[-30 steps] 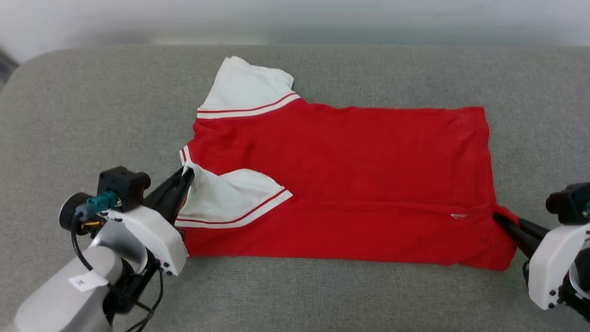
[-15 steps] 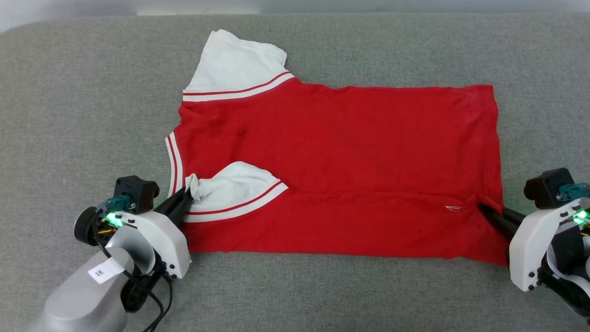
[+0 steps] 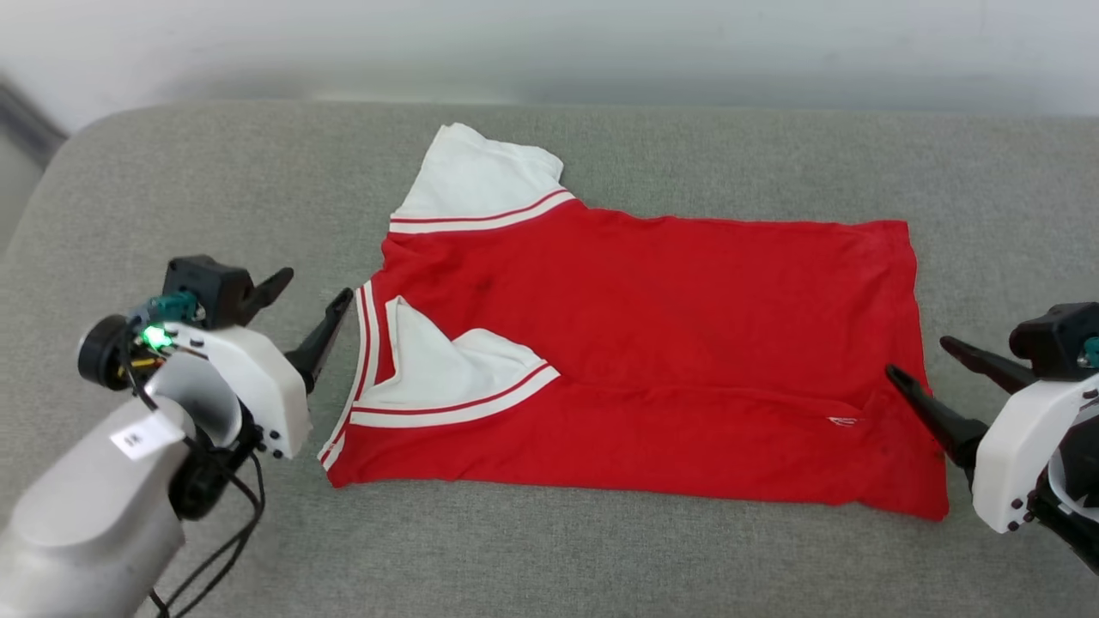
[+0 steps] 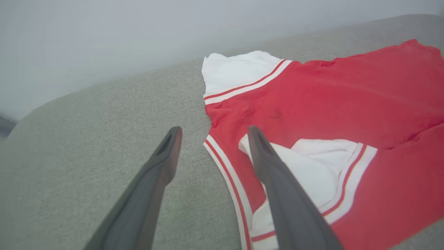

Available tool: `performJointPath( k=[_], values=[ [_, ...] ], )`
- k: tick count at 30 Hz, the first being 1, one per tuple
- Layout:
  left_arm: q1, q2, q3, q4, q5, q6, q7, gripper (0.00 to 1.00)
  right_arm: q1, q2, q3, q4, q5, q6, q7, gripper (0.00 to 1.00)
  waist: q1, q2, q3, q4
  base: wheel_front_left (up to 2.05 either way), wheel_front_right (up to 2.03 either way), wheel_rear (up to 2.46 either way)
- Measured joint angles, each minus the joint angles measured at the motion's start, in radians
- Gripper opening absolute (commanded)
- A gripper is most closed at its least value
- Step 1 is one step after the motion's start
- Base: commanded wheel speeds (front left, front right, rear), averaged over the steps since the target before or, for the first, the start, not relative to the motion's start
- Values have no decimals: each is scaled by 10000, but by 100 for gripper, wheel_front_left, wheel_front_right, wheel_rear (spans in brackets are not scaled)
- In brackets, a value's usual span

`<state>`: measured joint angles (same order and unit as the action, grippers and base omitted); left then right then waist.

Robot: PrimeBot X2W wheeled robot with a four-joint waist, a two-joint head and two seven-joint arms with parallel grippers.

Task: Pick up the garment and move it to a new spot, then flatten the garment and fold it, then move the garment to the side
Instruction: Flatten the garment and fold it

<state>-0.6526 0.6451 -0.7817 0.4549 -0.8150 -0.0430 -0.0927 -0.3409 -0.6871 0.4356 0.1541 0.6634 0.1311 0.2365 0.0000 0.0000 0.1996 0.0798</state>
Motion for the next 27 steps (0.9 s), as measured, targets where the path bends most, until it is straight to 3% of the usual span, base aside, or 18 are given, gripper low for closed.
performJointPath(
  k=[9, 16, 22, 27],
  values=[
    [-771, 1294, -616, -2059, -963, -115, 4780, 100, 215, 82, -408, -633, -190, -2, 284, 100, -1, 0, -317, 29, 0, 0, 0],
    [-954, 1699, -1101, -2844, -2136, -4, 7902, 100, 336, 305, -516, -1089, -311, 0, 573, 100, -1, 0, -182, -190, 0, 0, 0],
    [-924, 1693, -1379, -2529, -2834, 257, 9356, 100, 317, 391, -596, -1258, -372, 0, 817, 100, 0, 0, 70, -445, 0, 0, 0],
    [-883, 1463, -1496, -1885, -3137, 399, 9798, 100, 171, 485, -546, -1287, -380, -2, 993, 100, -1, 0, 348, -643, 0, 0, 0]
  ],
)
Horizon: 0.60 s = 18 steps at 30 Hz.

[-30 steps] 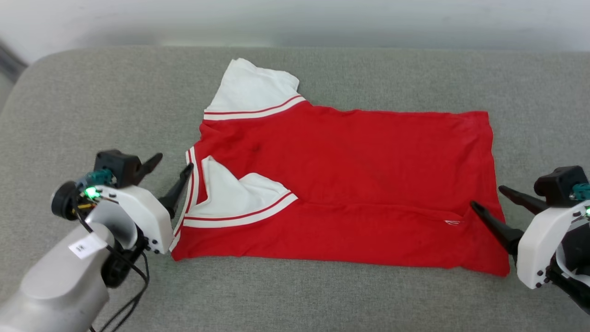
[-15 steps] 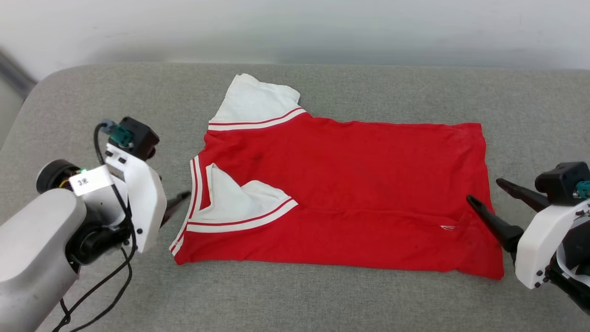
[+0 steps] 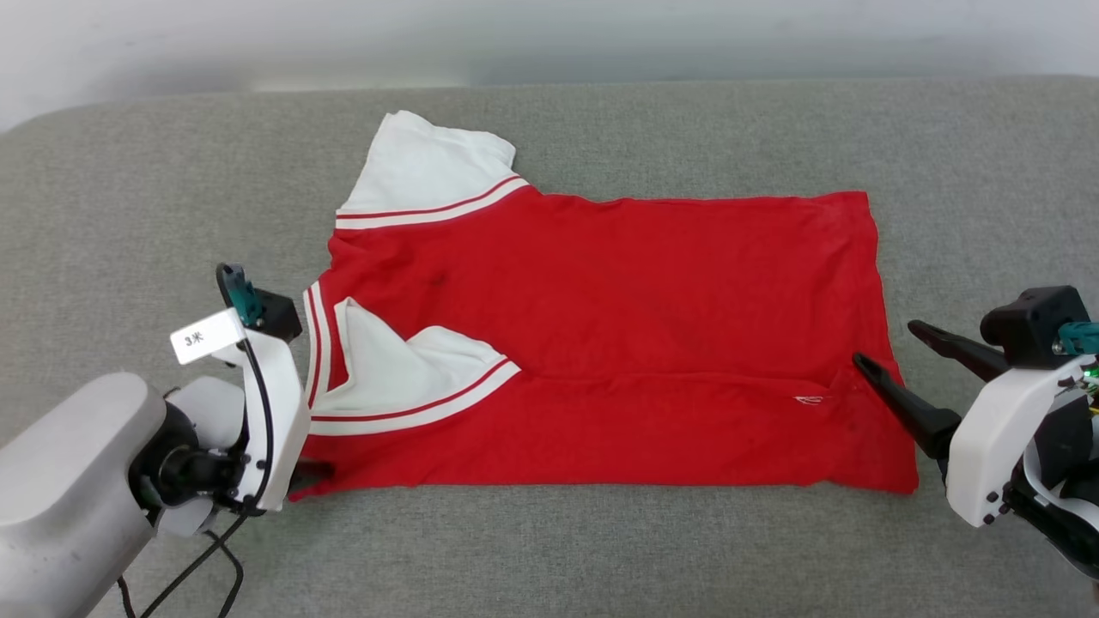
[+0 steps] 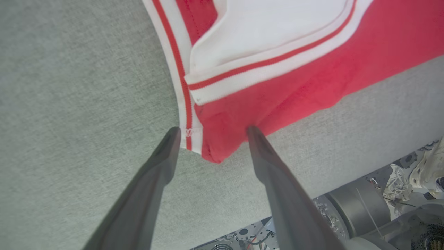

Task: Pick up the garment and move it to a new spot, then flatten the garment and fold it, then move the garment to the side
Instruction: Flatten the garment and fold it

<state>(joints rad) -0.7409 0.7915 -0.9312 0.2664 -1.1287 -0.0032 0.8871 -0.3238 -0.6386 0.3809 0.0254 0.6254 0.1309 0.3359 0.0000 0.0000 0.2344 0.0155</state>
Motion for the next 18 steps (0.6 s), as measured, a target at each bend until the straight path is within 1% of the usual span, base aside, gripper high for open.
performJointPath(
  k=[4, 10, 11, 12, 13, 15, 18],
  values=[
    [79, -81, -328, 491, 104, -94, 351, 100, -159, 54, 88, 4, 2, 0, 81, 100, 0, 0, 195, -147, 0, 0, 0],
    [124, -222, -385, 966, 140, -401, 127, 100, -477, 44, 109, 31, 86, 0, 136, 100, 0, 0, 327, -252, 0, 0, 0],
    [145, -253, -399, 1009, 155, -441, 61, 53, -514, 13, 127, 29, 88, 2, 144, 100, 0, 0, 316, -247, 0, 0, 0],
    [154, -282, -422, 1047, 159, -516, 25, 40, -553, -44, 148, 44, 102, 2, 180, 100, 0, 0, 298, -232, 0, 0, 0],
    [161, -301, -447, 1076, 174, -564, -31, 0, -616, -102, 157, 46, 128, 0, 207, 100, 0, 0, 271, -211, 0, 0, 0],
    [181, -320, -456, 1139, 211, -654, -163, 0, -799, -244, 155, 27, 169, 0, 274, 100, 0, 0, 193, -164, 0, 0, 0],
    [223, -380, -451, 1139, 211, -763, -376, 0, -1068, -537, 236, -140, 272, 2, 654, 100, 0, 0, 46, -91, 0, 0, 0]
  ],
)
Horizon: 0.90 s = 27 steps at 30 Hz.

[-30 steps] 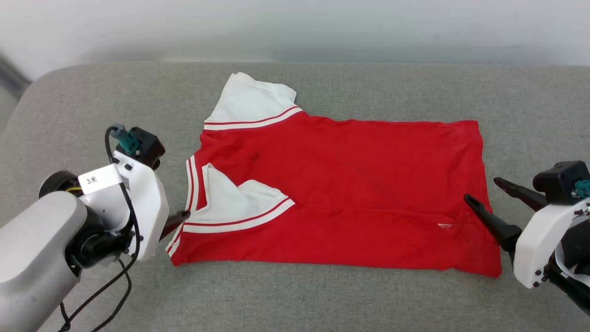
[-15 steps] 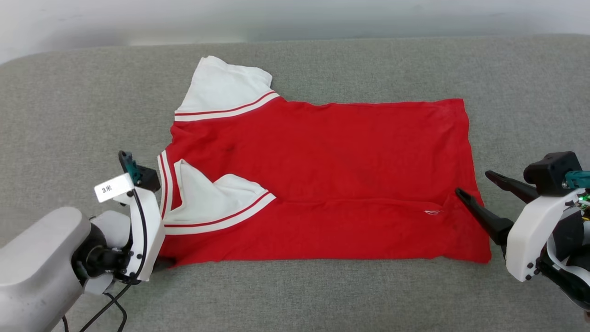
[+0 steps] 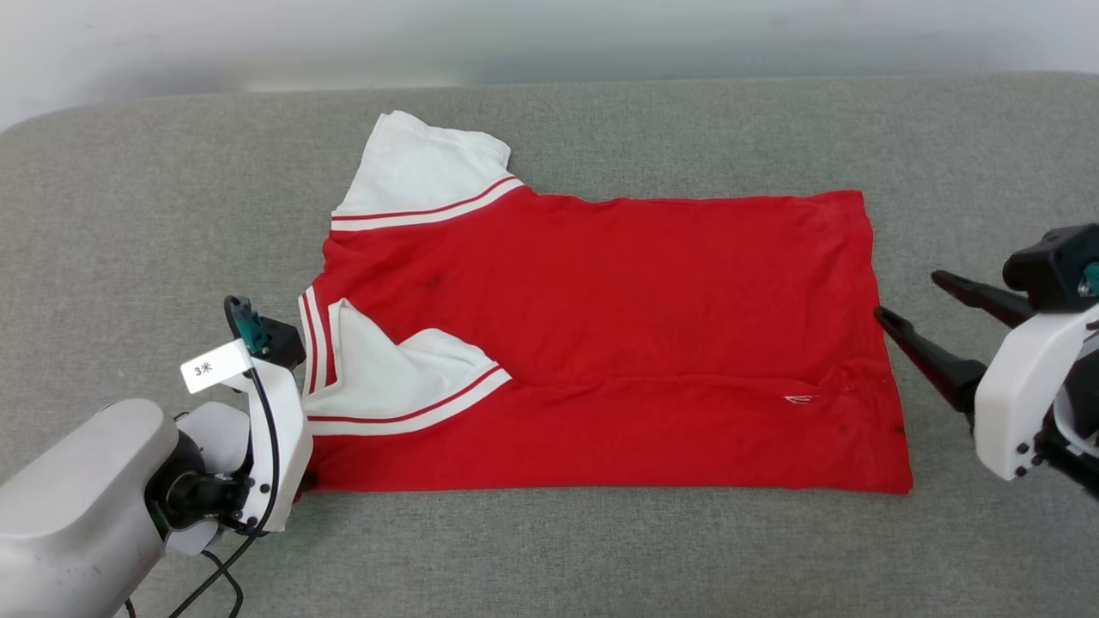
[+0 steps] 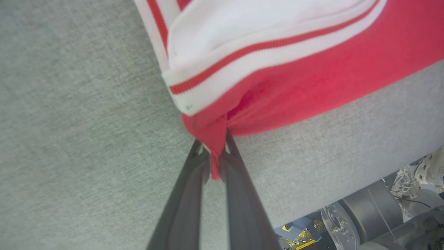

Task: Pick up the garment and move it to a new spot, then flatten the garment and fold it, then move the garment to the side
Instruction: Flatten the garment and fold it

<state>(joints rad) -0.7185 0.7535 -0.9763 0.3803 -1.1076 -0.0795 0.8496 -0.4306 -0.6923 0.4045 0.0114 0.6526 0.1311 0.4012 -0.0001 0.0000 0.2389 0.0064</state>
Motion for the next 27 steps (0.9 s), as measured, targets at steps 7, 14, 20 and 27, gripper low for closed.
performJointPath(
  k=[7, 14, 20, 27],
  values=[
    [8, 222, 56, -594, 65, -213, -431, 0, -925, -1174, 466, -265, 541, -2, 2347, 100, 0, 0, -331, 138, 0, 0, 0],
    [-13, 372, 56, -1279, 244, -249, -608, 0, -1295, -1802, 1398, -121, 1429, -2, 5101, 100, 1, 0, -335, 277, 0, 0, 0],
    [-122, 295, 48, -1570, 407, -171, -694, 0, -1185, -1344, 1618, 704, 1728, -2, 5513, 100, 1, 0, -21, 431, 0, 0, 0],
    [-282, 209, 52, -1685, 558, -171, -798, 0, -756, -387, 1985, 1854, 1666, -4, 5087, 100, 1, 0, 424, 656, 0, 0, 0]
  ],
)
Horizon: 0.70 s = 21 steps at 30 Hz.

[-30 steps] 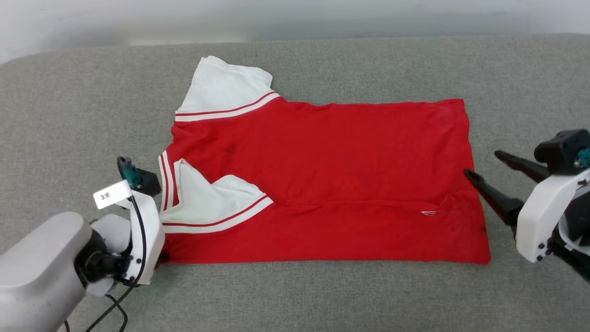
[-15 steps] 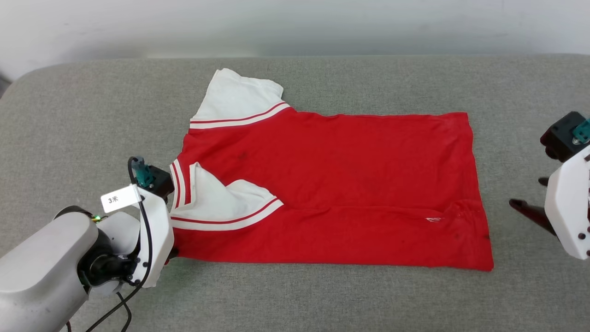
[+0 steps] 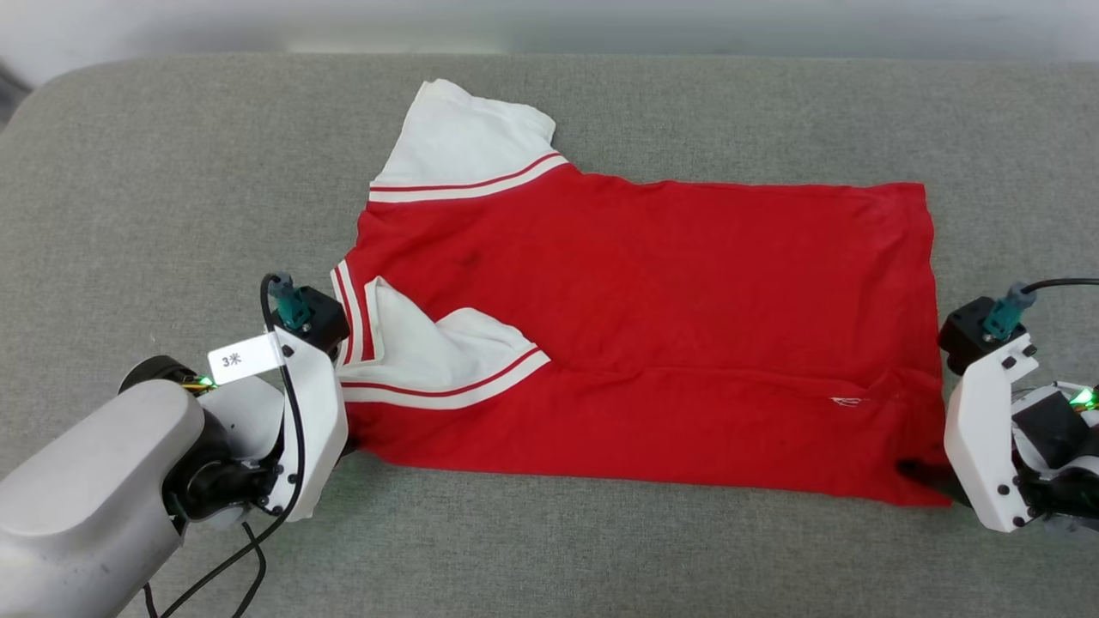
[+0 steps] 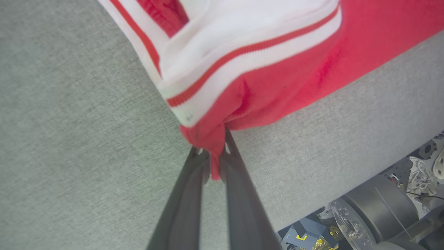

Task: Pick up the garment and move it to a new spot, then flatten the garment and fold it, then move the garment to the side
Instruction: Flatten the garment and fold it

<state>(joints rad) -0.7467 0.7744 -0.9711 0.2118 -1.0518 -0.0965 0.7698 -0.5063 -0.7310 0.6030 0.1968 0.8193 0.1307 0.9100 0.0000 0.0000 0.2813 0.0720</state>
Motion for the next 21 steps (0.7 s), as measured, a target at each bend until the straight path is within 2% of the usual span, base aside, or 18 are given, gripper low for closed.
performJointPath(
  k=[6, 7, 8, 13, 21],
  values=[
    [-27, -27, -56, 48, 50, -6, -77, 0, -41, 40, 533, 408, 77, -31, -408, 100, -1, 0, 131, 78, 0, 0, 0],
    [-24, -29, -69, 71, 48, -10, -90, 0, -70, 40, 585, 462, 115, -31, -520, 43, -1, 0, 108, 68, 0, 0, 0],
    [-14, -33, -81, 92, 42, -17, -98, 0, -81, 42, 623, 518, 196, -31, -671, 0, -1, 0, 72, 55, 0, 0, 0],
    [208, -29, -132, 155, -90, -63, -259, 0, -217, 8, 951, 428, 550, -13, -1275, 0, 0, 0, -280, -24, 0, 0, 0],
    [908, 407, -165, -399, -487, -119, -439, 0, 137, -1097, 1129, -428, 1160, 2, -1894, 0, 0, 0, -1168, -128, 0, 0, 0]
  ],
)
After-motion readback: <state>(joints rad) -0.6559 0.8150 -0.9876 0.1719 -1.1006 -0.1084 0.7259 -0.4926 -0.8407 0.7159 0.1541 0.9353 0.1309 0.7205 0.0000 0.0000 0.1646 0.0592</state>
